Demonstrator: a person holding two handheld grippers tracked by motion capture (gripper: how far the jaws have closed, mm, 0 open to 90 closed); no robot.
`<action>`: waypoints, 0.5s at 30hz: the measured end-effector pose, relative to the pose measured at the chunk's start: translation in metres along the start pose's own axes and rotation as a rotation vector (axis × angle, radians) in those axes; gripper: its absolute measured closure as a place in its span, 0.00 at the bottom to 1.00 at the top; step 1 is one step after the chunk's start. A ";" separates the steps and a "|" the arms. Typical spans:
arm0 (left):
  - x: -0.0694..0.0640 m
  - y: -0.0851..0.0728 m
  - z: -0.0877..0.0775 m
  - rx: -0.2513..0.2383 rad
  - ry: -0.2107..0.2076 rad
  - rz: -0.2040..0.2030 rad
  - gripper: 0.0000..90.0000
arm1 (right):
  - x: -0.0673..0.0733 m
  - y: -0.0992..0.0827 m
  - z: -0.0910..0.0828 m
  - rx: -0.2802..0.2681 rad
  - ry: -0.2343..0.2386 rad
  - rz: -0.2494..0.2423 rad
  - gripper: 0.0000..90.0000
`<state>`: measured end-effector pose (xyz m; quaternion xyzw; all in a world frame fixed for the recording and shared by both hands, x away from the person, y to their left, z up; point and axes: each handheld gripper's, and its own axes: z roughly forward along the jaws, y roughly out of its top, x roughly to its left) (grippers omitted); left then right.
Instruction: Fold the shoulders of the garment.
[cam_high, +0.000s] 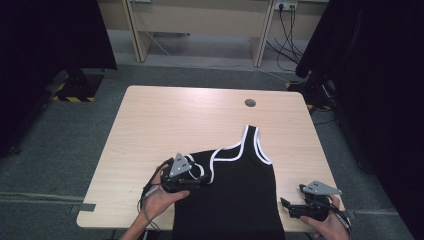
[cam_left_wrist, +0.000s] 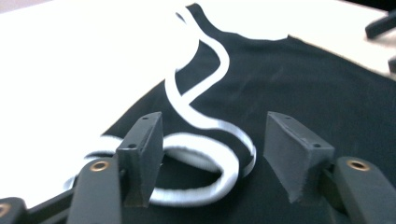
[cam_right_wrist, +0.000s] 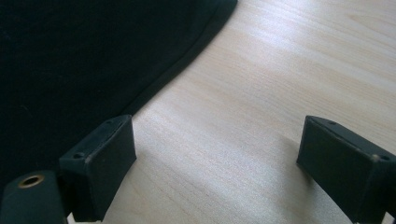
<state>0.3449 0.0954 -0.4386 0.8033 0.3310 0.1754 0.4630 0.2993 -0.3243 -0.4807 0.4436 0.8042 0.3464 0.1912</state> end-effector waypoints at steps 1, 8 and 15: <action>-0.001 0.002 0.006 0.010 -0.007 -0.008 0.38 | 0.000 0.000 0.000 0.000 0.000 0.000 0.13; 0.004 -0.011 0.036 0.158 0.041 0.010 0.33 | 0.000 0.000 0.000 0.002 0.004 -0.004 0.13; 0.004 -0.014 0.029 0.149 0.073 0.014 0.23 | -0.001 0.003 -0.001 0.027 0.005 -0.009 0.14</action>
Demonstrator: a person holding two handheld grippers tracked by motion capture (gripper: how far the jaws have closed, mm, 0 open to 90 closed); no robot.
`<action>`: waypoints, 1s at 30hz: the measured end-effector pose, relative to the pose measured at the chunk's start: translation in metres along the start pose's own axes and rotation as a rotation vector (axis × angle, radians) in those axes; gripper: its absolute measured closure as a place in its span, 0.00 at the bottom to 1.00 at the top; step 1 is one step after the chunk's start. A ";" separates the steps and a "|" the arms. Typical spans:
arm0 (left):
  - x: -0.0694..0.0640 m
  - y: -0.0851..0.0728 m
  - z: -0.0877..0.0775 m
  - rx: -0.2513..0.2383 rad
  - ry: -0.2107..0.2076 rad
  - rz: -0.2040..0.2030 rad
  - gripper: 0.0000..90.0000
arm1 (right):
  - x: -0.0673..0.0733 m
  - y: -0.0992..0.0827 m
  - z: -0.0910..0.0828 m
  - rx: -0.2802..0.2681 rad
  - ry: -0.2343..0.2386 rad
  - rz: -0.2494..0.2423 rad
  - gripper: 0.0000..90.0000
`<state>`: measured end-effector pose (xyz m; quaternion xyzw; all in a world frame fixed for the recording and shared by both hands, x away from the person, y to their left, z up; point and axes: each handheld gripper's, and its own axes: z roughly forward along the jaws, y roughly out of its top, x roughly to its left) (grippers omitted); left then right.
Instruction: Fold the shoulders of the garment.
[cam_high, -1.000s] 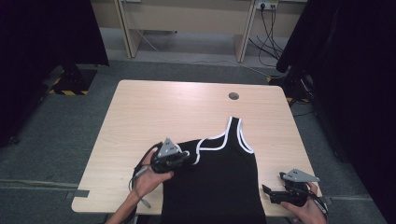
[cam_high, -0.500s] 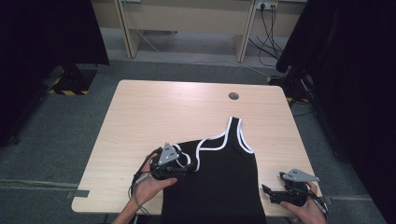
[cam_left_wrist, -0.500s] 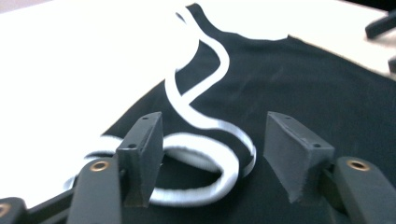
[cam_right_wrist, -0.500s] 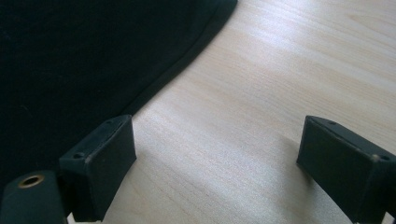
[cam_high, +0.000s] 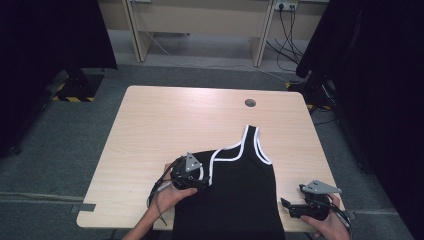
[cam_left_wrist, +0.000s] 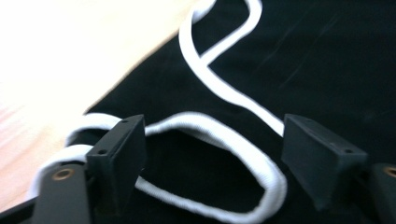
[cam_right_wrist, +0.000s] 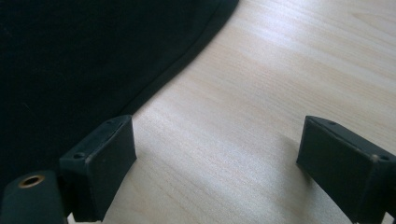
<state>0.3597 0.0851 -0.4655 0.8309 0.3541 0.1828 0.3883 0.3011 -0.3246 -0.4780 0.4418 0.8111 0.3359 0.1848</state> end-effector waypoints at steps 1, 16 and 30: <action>0.001 -0.002 -0.011 -0.030 -0.003 -0.008 0.21 | 0.000 0.001 -0.001 0.009 0.002 0.002 0.15; 0.009 -0.047 -0.029 0.027 -0.003 -0.077 0.14 | 0.006 0.035 0.011 -0.008 0.040 -0.021 0.20; 0.012 -0.038 -0.017 0.044 -0.004 -0.035 0.13 | 0.010 0.054 0.045 0.046 0.005 -0.047 0.21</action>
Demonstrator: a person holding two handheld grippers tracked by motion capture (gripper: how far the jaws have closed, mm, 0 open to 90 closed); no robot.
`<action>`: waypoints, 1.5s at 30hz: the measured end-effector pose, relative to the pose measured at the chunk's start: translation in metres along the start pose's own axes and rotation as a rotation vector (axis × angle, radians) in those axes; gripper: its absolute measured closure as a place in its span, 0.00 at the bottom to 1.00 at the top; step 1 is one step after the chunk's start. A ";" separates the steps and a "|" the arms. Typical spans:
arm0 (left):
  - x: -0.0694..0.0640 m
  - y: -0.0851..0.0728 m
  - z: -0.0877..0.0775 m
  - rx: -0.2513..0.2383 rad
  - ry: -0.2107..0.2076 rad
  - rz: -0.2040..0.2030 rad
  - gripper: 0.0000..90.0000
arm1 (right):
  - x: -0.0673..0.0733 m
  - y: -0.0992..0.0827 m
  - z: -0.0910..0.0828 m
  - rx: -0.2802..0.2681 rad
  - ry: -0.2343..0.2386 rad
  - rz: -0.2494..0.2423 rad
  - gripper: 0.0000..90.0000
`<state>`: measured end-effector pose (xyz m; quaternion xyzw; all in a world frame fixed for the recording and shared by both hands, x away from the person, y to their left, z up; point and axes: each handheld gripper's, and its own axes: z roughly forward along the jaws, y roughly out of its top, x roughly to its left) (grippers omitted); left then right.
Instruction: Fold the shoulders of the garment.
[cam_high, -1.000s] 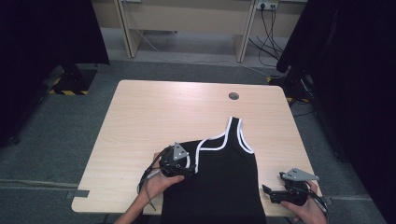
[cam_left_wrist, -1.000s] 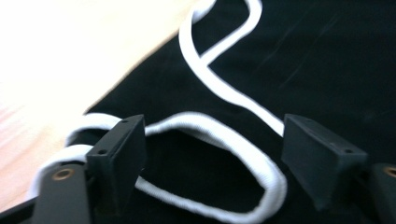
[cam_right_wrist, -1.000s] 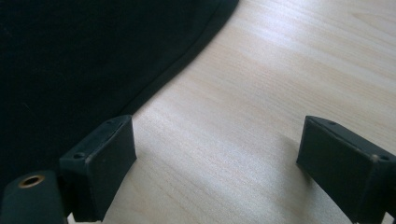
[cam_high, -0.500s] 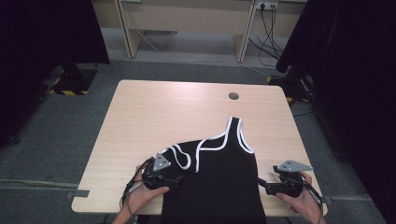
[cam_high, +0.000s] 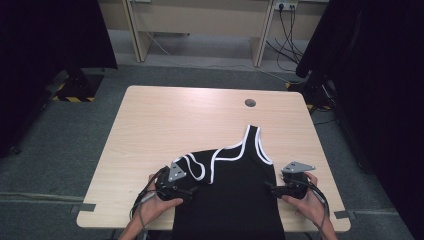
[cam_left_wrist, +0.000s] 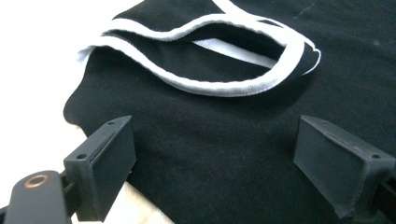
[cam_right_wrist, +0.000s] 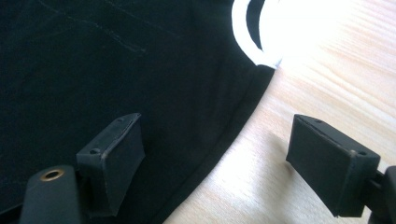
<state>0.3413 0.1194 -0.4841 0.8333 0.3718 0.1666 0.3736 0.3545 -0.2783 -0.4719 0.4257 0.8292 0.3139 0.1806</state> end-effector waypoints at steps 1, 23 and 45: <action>0.000 0.000 0.000 0.000 0.000 0.000 0.13 | 0.000 0.000 0.000 0.000 0.000 0.000 0.21; -0.002 0.006 0.007 0.005 -0.008 0.001 0.10 | -0.019 0.017 0.001 0.014 -0.031 0.027 0.21; -0.003 0.006 0.008 0.018 -0.019 0.016 0.03 | -0.056 0.100 0.077 -0.008 0.034 0.120 0.24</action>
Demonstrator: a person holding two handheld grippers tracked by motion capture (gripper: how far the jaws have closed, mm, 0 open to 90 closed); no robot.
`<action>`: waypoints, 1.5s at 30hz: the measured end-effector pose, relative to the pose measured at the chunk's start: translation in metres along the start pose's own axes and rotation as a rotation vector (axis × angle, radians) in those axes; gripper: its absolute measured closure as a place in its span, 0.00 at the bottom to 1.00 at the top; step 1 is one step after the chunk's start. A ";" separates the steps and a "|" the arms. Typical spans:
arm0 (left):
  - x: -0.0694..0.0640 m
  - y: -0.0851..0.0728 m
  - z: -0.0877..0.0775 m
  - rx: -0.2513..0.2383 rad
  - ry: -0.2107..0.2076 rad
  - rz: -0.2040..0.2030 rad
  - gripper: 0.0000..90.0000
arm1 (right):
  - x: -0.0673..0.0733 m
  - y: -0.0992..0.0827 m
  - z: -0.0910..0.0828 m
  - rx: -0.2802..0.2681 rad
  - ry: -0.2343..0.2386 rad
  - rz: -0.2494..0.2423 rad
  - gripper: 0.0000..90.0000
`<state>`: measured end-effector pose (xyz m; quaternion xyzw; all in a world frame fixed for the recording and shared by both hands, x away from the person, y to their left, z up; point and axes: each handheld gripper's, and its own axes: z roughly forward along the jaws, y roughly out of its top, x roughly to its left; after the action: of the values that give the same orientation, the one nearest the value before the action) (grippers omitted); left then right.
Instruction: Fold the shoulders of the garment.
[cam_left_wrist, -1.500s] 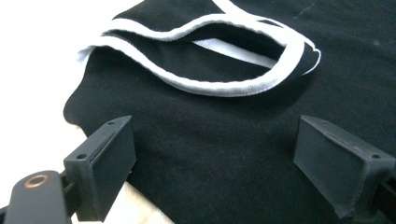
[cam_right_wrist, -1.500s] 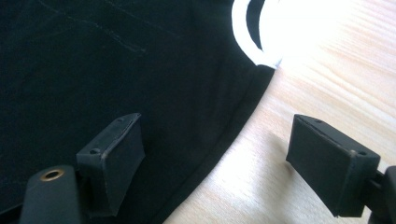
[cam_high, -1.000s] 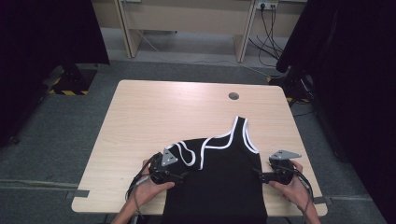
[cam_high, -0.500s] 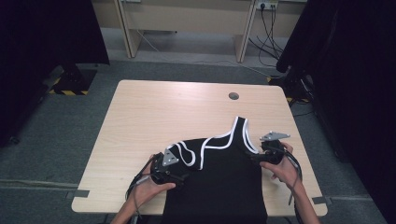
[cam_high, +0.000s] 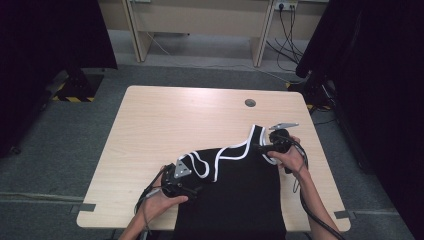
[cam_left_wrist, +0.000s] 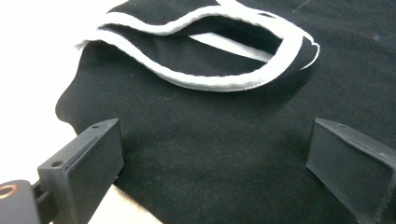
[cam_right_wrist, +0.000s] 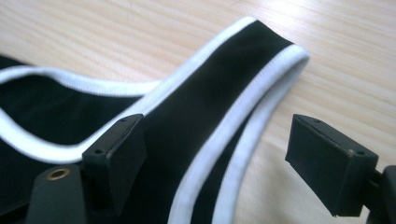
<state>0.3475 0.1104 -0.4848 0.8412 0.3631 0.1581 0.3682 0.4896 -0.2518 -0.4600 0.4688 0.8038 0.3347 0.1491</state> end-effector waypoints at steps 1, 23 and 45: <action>0.000 0.000 0.000 0.000 0.000 0.000 0.03 | -0.002 0.001 0.002 0.001 -0.007 -0.002 0.24; 0.000 0.000 0.000 0.001 0.004 -0.002 0.03 | -0.004 0.011 0.001 -0.069 0.098 -0.132 0.95; 0.000 0.000 0.000 0.000 0.006 -0.005 0.03 | 0.040 -0.048 -0.070 -0.231 0.176 -0.250 0.53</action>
<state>0.3468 0.1106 -0.4848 0.8396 0.3665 0.1598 0.3676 0.3988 -0.2619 -0.4382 0.3142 0.8218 0.4433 0.1715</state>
